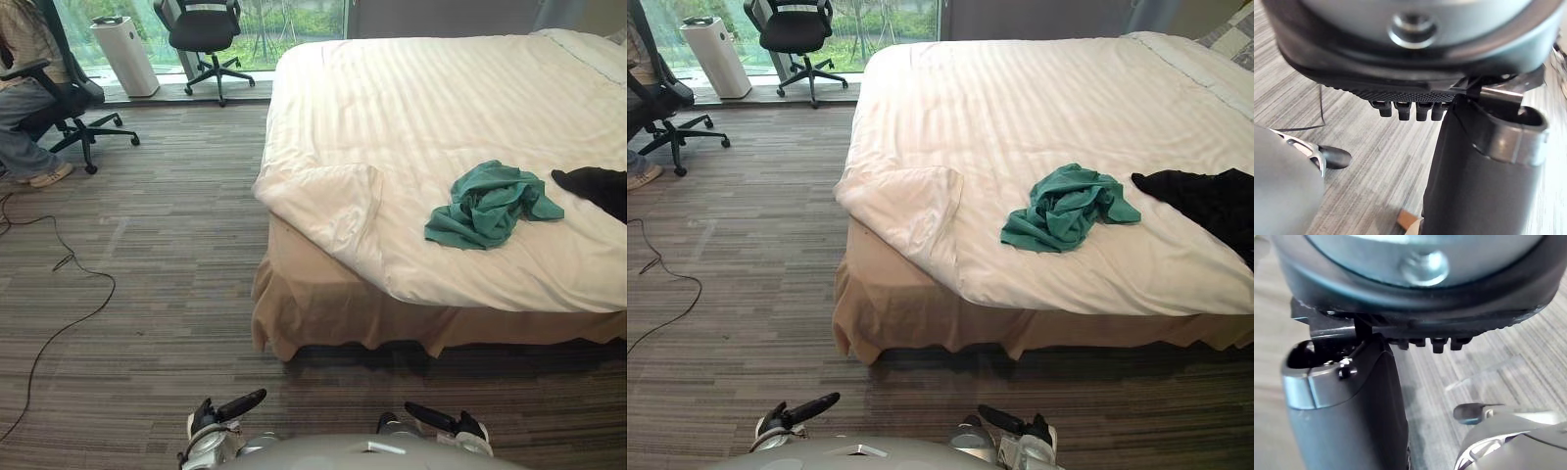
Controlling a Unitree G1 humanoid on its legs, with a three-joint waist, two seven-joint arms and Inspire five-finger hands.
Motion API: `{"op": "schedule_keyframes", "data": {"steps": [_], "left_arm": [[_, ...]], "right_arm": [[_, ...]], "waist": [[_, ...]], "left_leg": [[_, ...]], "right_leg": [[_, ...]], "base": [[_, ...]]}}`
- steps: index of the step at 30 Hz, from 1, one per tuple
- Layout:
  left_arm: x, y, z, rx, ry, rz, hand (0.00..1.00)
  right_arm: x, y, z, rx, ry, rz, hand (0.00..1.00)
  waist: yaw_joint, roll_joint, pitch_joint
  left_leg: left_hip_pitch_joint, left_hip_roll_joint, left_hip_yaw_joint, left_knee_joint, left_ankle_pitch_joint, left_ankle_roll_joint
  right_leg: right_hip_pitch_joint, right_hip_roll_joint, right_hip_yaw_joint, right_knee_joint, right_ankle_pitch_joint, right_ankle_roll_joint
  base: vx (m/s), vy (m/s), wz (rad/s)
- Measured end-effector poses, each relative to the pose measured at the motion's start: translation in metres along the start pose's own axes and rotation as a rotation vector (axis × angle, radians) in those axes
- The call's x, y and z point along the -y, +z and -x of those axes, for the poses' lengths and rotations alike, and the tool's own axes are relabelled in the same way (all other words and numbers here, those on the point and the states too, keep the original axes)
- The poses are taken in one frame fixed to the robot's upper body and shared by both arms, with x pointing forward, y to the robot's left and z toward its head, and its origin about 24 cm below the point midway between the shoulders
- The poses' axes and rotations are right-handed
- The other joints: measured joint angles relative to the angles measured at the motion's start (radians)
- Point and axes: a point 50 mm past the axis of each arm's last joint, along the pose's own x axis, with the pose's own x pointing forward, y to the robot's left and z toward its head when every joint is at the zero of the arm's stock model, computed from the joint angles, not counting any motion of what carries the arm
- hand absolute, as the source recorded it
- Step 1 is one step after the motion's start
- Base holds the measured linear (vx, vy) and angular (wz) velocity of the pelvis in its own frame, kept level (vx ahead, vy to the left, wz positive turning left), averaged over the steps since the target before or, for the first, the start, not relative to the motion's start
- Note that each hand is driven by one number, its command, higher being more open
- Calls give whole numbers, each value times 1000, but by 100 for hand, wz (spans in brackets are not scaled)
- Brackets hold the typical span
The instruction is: Tidy up the quilt and then pick up the clothes from the bed and put them into the laundry hamper
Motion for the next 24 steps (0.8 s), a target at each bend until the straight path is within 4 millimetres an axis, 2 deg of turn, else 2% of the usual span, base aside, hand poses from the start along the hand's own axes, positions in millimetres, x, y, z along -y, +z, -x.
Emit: {"op": "schedule_keyframes", "data": {"steps": [1,3,4,6,8,12,15,16,17,18,19,20,22,23,24], "left_arm": [[-3,1,-1,-12,23,97,100],[-19,15,-4,1,110,426,100],[-22,20,-4,20,127,496,100],[-39,45,-3,127,177,729,100],[-51,62,-2,207,194,833,100],[-68,84,2,321,217,979,100],[-84,117,4,402,239,1156,100],[-101,150,3,462,246,1190,100],[-107,167,4,490,244,1180,100],[-120,201,8,557,242,1154,100],[-127,219,13,602,243,1142,100],[-143,262,29,710,244,1063,100],[-155,296,49,831,250,938,100],[-158,322,69,949,248,838,100],[-156,329,76,993,247,789,100]], "right_arm": [[0,-1,0,-4,-2,-17,100],[1,-2,0,-10,-4,-36,100],[2,-5,1,-15,-7,-43,100],[2,-6,1,-11,-8,-45,100],[3,-7,2,-6,-15,-42,100],[4,-13,3,-24,-20,-56,100],[6,-16,3,-36,-22,-76,100],[8,-14,2,-32,-13,-71,100],[9,-14,1,-33,-11,-72,100],[11,-15,1,-37,-14,-73,100],[11,-14,1,-35,-16,-74,100],[12,-13,1,-27,-16,-75,100],[13,-15,1,-29,-19,-76,100],[14,-16,1,-33,-21,-76,100],[15,-19,2,-39,-25,-75,100]], "waist": [[-2,0,-1],[-5,1,-2],[-4,0,-2],[-3,-2,-5],[-3,-3,-6],[-4,-9,-24],[4,-8,-28],[9,-11,-30],[12,-12,-31],[13,-17,-36],[13,-18,-38],[14,-22,-41],[13,-22,-42],[14,-14,-47],[14,-10,-50]], "left_leg": [[0,0,-1,0,0,-1],[0,1,-1,-1,-1,-2],[0,1,-1,-2,-1,-2],[0,0,0,-3,-2,-3],[1,-2,-1,-5,-3,-3],[3,-3,-1,-13,-3,-3],[5,-2,-1,-16,-3,-3],[8,0,-1,-16,-3,-3],[10,1,-1,-16,-3,-4],[10,1,-1,-16,-3,-4],[9,1,0,-16,-3,-4],[9,-1,3,-16,-4,-4],[9,-3,10,-15,-7,-6],[5,-5,19,-15,-11,-6],[-1,-6,19,-14,-12,-5]], "right_leg": [[5,1,-2,-6,3,0],[6,4,-2,-12,6,-1],[6,4,-1,-13,6,-2],[10,5,0,-30,16,-1],[18,6,-1,-45,24,-2],[24,8,-2,-60,31,-2],[25,10,-2,-61,31,-2],[27,13,0,-61,32,-4],[28,14,0,-61,32,-4],[27,15,2,-61,32,-4],[25,15,3,-61,32,-4],[24,13,7,-60,33,-6],[19,13,19,-60,34,-6],[7,13,33,-60,34,-6],[2,12,34,-60,34,-6]], "base": [[0,0,0],[0,0,0],[0,0,0],[0,0,0],[0,0,0],[0,0,0],[0,0,0],[0,0,0],[0,0,0],[0,0,0],[-14,15,-5],[-8,17,-6],[-2,31,-13],[12,37,-14],[37,38,-7]]}}
